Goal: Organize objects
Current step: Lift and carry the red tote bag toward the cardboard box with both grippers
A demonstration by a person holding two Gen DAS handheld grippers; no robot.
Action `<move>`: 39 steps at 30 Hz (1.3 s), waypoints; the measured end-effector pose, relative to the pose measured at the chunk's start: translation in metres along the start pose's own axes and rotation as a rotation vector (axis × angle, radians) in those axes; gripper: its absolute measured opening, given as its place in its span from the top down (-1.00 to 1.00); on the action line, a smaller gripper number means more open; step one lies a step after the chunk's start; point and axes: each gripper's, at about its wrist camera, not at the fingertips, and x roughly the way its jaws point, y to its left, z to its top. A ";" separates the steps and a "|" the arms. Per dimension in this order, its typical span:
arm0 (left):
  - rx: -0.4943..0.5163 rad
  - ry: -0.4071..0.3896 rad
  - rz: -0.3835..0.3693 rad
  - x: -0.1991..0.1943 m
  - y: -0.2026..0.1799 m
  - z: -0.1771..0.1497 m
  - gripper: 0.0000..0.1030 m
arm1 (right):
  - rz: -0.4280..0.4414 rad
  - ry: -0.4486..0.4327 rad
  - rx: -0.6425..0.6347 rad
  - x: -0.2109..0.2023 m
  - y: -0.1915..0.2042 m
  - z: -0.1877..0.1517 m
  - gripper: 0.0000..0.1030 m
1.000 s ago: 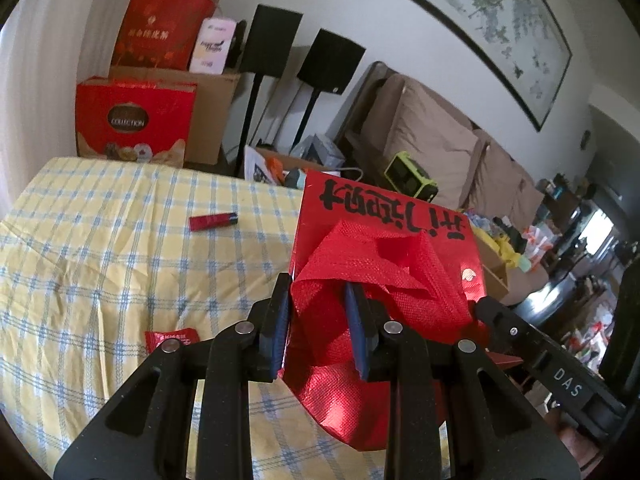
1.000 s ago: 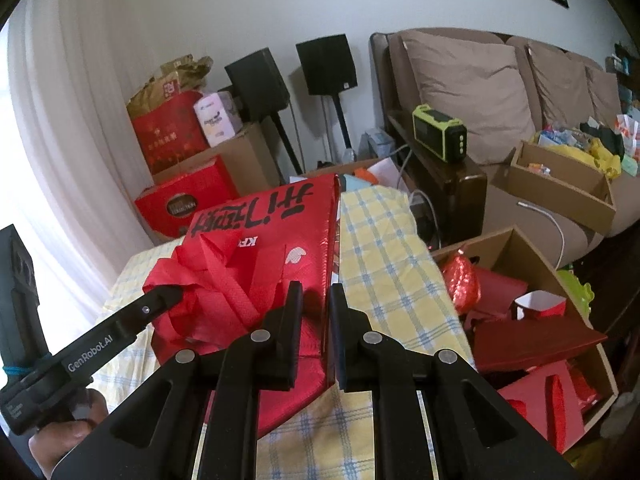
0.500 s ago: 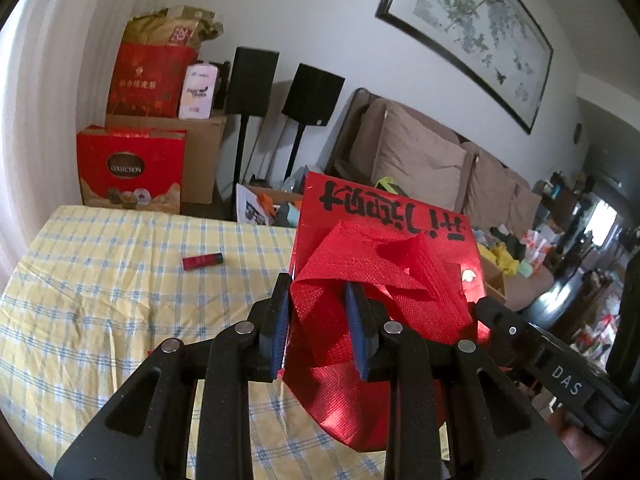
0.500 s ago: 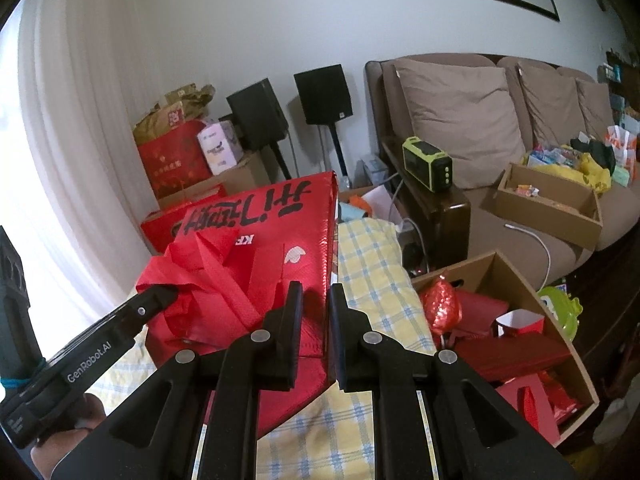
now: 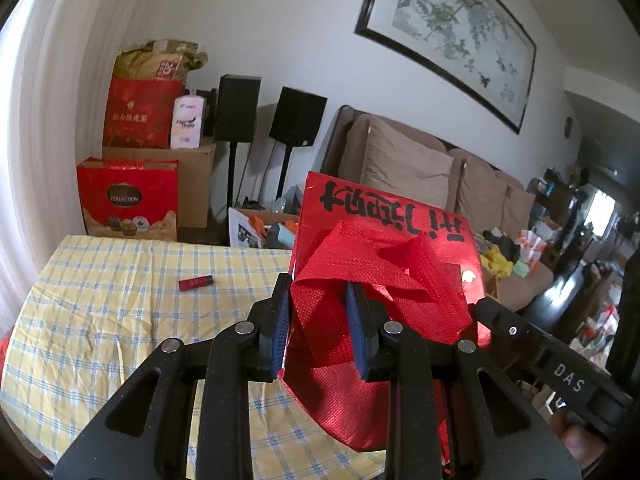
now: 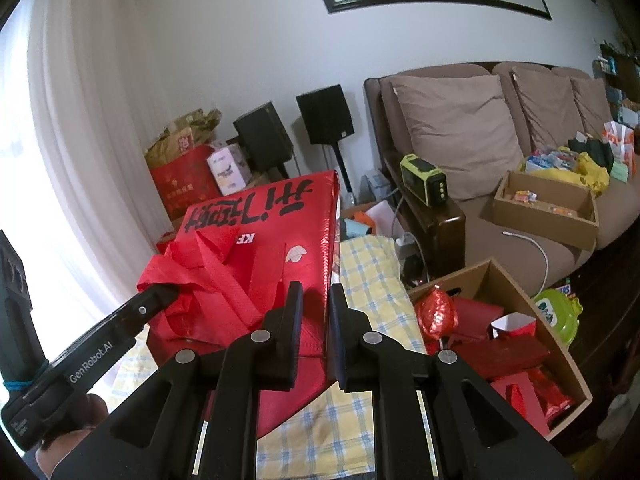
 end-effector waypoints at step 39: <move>0.155 0.065 -0.081 0.013 -0.131 -0.026 0.53 | -0.079 -0.066 0.191 -0.066 -0.111 0.006 0.75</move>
